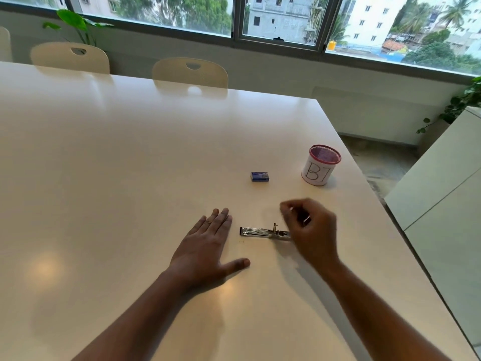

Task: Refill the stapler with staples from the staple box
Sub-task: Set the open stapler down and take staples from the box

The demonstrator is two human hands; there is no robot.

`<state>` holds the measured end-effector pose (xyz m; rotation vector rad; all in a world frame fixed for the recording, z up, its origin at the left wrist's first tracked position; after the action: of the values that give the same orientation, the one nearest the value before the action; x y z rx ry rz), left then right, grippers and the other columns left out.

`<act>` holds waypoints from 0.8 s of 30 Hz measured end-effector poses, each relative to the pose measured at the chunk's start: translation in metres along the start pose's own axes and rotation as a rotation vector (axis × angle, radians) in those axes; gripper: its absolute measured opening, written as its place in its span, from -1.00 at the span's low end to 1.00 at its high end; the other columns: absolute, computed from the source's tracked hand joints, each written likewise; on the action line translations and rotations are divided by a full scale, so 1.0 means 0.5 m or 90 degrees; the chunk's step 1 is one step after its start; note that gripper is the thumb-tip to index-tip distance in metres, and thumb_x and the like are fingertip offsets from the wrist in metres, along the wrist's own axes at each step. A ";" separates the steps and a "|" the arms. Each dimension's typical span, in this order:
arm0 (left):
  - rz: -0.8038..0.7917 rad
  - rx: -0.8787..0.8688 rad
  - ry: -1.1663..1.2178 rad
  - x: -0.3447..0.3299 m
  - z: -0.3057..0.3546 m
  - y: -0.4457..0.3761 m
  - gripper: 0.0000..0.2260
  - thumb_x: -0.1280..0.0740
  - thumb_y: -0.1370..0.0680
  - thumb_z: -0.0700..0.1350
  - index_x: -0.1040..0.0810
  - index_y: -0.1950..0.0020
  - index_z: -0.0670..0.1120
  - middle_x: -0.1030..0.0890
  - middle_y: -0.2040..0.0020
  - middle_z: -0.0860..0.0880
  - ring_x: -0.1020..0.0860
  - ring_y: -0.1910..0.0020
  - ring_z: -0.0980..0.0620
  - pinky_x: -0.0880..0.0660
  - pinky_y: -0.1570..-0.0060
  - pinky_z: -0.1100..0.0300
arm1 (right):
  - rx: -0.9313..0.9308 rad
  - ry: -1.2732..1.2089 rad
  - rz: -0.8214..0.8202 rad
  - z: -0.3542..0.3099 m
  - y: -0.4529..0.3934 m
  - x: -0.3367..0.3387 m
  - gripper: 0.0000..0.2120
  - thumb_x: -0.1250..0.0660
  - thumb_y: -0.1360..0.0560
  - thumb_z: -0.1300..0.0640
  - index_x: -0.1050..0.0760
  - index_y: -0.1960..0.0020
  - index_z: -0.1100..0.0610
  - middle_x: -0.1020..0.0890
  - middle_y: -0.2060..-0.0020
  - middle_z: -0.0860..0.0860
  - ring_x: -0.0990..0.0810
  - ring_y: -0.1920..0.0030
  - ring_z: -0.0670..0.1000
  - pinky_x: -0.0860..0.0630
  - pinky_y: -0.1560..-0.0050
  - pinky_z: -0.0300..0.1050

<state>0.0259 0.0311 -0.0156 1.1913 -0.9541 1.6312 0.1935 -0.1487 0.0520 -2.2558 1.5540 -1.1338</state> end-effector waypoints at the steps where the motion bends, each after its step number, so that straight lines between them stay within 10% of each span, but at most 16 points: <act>1: -0.001 0.000 0.000 -0.001 -0.001 -0.001 0.06 0.07 -0.42 0.67 0.14 -0.71 0.02 0.19 -0.71 0.09 0.23 -0.67 0.14 0.22 -0.62 0.14 | 0.026 -0.010 -0.058 -0.008 0.031 -0.014 -0.97 -0.51 -0.52 0.11 -0.70 0.06 0.00 -0.68 0.28 -0.11 -0.60 0.32 -0.08 -0.51 0.28 -0.24; 7: -0.020 -0.007 -0.003 -0.004 -0.004 -0.002 0.09 0.11 -0.40 0.69 0.16 -0.70 0.00 0.20 -0.71 0.06 0.24 -0.67 0.11 0.17 -0.64 0.10 | 0.150 0.087 -0.314 -0.017 0.113 -0.075 -0.83 -0.42 -0.58 0.03 -0.70 -0.14 0.01 -0.69 0.02 -0.09 -0.67 0.13 -0.09 -0.64 0.13 -0.05; 24: -0.046 -0.033 -0.035 -0.003 0.002 0.026 0.01 0.13 -0.47 0.60 0.19 -0.70 -0.05 0.20 -0.71 -0.02 0.23 -0.68 0.03 0.17 -0.65 0.05 | 0.252 0.226 -0.332 0.001 0.142 -0.008 -0.78 -0.34 -0.65 0.02 -0.70 -0.20 0.04 -0.63 0.02 -0.05 -0.60 0.09 -0.05 -0.63 0.13 -0.08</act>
<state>0.0143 0.0256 -0.0176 1.2270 -0.9705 1.5159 0.1418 -0.1766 0.0119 -2.3142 0.7189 -1.8673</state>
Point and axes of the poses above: each hand's wrist, its own y-axis away from the middle knuckle, its own x-axis out of the back of the hand, z = x × y, the point moved 2 cm from there along -y, towards the middle knuckle
